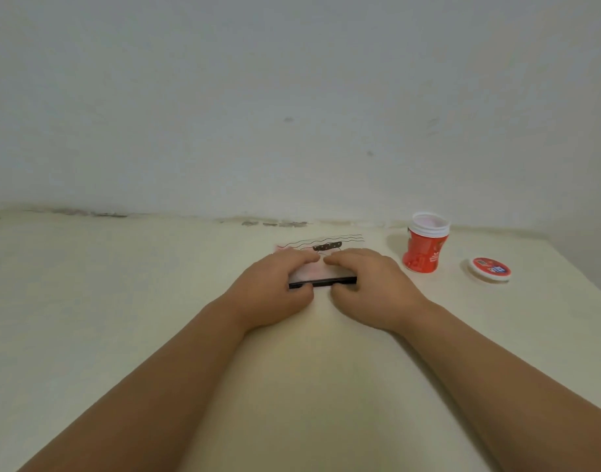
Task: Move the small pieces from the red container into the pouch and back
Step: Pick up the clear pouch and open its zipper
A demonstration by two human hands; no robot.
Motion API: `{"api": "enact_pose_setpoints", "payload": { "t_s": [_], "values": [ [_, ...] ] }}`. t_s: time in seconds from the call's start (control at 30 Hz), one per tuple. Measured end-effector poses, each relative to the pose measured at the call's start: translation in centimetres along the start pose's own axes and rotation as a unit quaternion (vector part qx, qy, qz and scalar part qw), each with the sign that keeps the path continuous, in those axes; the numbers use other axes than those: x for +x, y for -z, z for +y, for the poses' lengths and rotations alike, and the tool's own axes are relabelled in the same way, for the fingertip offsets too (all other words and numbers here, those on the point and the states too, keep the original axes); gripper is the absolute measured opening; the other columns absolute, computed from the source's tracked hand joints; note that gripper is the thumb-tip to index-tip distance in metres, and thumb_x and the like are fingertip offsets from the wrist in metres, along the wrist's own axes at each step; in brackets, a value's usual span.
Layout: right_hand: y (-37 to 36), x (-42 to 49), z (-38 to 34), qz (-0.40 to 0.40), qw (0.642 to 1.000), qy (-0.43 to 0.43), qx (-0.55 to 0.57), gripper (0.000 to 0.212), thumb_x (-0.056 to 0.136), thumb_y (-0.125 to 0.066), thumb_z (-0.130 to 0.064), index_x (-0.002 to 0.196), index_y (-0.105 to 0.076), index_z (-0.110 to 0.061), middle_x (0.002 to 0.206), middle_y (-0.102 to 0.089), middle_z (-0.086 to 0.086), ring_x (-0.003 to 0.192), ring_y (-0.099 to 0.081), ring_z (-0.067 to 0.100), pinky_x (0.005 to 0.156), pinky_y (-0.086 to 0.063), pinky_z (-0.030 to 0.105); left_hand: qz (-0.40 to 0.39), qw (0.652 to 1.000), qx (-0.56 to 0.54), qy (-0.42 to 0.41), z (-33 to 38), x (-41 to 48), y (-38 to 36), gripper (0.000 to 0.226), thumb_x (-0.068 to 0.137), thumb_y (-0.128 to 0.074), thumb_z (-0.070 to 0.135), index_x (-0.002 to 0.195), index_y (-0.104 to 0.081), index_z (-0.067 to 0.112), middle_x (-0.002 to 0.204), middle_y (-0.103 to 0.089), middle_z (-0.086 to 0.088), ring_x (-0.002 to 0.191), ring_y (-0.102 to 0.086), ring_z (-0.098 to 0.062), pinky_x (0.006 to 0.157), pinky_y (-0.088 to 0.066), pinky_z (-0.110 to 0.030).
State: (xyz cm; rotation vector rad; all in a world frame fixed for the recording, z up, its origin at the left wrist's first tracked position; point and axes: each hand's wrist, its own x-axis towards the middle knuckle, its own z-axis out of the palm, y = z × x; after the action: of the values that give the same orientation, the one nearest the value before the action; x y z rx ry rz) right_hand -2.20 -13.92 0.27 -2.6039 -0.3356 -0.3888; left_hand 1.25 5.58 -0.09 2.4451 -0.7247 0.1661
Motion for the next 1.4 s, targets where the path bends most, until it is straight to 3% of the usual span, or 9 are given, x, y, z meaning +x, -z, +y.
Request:
{"api": "enact_pose_setpoints", "payload": {
  "t_s": [0.33, 0.57, 0.7, 0.8, 0.87, 0.93, 1.1, 1.23, 1.4],
  "values": [
    [-0.1, 0.0, 0.2, 0.008, 1.0, -0.016, 0.011, 0.05, 0.082, -0.056, -0.017, 0.131, -0.058, -0.022, 0.132, -0.059, -0.005, 0.123, -0.051, 0.018, 0.104, -0.041, 0.034, 0.084, 0.988, 0.125, -0.043, 0.6, 0.4, -0.2, 0.028, 0.094, -0.052, 0.018, 0.115, -0.068, 0.026, 0.111, -0.071, 0.012, 0.102, -0.063, -0.014, 0.083, -0.048, -0.031],
    [0.1, 0.1, 0.1, 0.063, 0.998, 0.011, 0.006, 0.028, 0.086, -0.058, -0.021, 0.111, -0.07, -0.025, 0.107, -0.071, -0.003, 0.103, -0.061, 0.022, 0.086, -0.049, 0.04, 0.16, 0.98, -0.085, -0.08, 1.2, 0.0, -0.3, 0.028, 0.092, -0.06, 0.011, 0.116, -0.065, 0.025, 0.09, -0.069, 0.015, 0.092, -0.064, -0.006, 0.087, -0.048, -0.02],
    [0.0, 0.3, -0.1, 0.113, 0.992, -0.006, 0.056, 0.02, 0.092, -0.057, -0.02, 0.104, -0.072, -0.023, 0.1, -0.074, -0.006, 0.094, -0.064, 0.017, 0.077, -0.05, 0.033, 0.165, 0.967, -0.194, -0.001, 0.8, 0.0, 0.1, 0.04, 0.087, -0.07, 0.021, 0.12, -0.055, 0.038, 0.094, -0.071, 0.01, 0.097, -0.063, -0.003, 0.085, -0.044, -0.013],
    [0.1, 0.3, 0.0, 0.14, 0.986, -0.013, 0.087, 0.018, 0.093, -0.055, -0.018, 0.101, -0.071, -0.022, 0.094, -0.072, -0.007, 0.089, -0.063, 0.015, 0.076, -0.05, 0.033, 0.194, 0.951, -0.238, 0.04, 0.3, 0.1, 0.6, 0.021, 0.086, -0.073, 0.023, 0.104, -0.066, 0.032, 0.09, -0.073, 0.015, 0.093, -0.064, 0.0, 0.082, -0.045, -0.016],
    [0.1, 0.3, 0.1, 0.166, 0.981, -0.014, 0.104, 0.018, 0.094, -0.055, -0.017, 0.101, -0.071, -0.02, 0.094, -0.072, -0.006, 0.09, -0.064, 0.015, 0.08, -0.051, 0.035, 0.186, 0.953, -0.236, 0.032, 0.1, 0.2, 0.5, 0.005, 0.089, -0.069, 0.023, 0.09, -0.07, 0.028, 0.09, -0.072, 0.016, 0.085, -0.066, -0.01, 0.076, -0.046, -0.02],
    [0.3, 0.3, 0.1, 0.173, 0.978, -0.019, 0.113, 0.018, 0.093, -0.056, -0.018, 0.103, -0.071, -0.019, 0.096, -0.073, -0.006, 0.092, -0.064, 0.014, 0.082, -0.051, 0.035, 0.179, 0.96, -0.216, 0.02, 0.0, 0.1, 0.3, 0.011, 0.093, -0.065, 0.026, 0.083, -0.068, 0.027, 0.092, -0.071, 0.008, 0.073, -0.061, -0.025, 0.069, -0.044, -0.029],
    [0.3, 0.0, -0.8, 0.17, 0.98, 0.017, 0.105, 0.019, 0.091, -0.06, -0.019, 0.106, -0.07, -0.017, 0.1, -0.072, -0.005, 0.095, -0.064, 0.013, 0.084, -0.049, 0.03, 0.158, 0.97, -0.182, -0.005, 0.3, 0.0, 0.3, 0.016, 0.094, -0.06, 0.031, 0.085, -0.066, 0.019, 0.082, -0.068, -0.005, 0.064, -0.061, -0.039, 0.051, -0.045, -0.043],
    [-0.3, -0.3, -1.8, 0.158, 0.979, 0.074, 0.108, 0.018, 0.09, -0.063, -0.021, 0.104, -0.071, -0.016, 0.097, -0.071, -0.004, 0.092, -0.064, 0.014, 0.083, -0.051, 0.034, 0.121, 0.976, -0.174, -0.053, 0.8, -0.2, -0.1, 0.014, 0.092, -0.06, 0.023, 0.086, -0.071, 0.017, 0.081, -0.071, -0.001, 0.078, -0.065, -0.023, 0.07, -0.05, -0.041],
    [-0.5, -0.2, -1.9, 0.145, 0.977, 0.095, 0.125, 0.016, 0.089, -0.063, -0.018, 0.101, -0.074, -0.02, 0.089, -0.068, -0.005, 0.087, -0.061, 0.011, 0.078, -0.051, 0.032, 0.103, 0.978, -0.168, -0.068, 0.9, -0.2, -0.2, 0.01, 0.092, -0.061, 0.016, 0.09, -0.071, 0.015, 0.083, -0.072, -0.001, 0.082, -0.066, -0.017, 0.076, -0.051, -0.036]
  ]
}}
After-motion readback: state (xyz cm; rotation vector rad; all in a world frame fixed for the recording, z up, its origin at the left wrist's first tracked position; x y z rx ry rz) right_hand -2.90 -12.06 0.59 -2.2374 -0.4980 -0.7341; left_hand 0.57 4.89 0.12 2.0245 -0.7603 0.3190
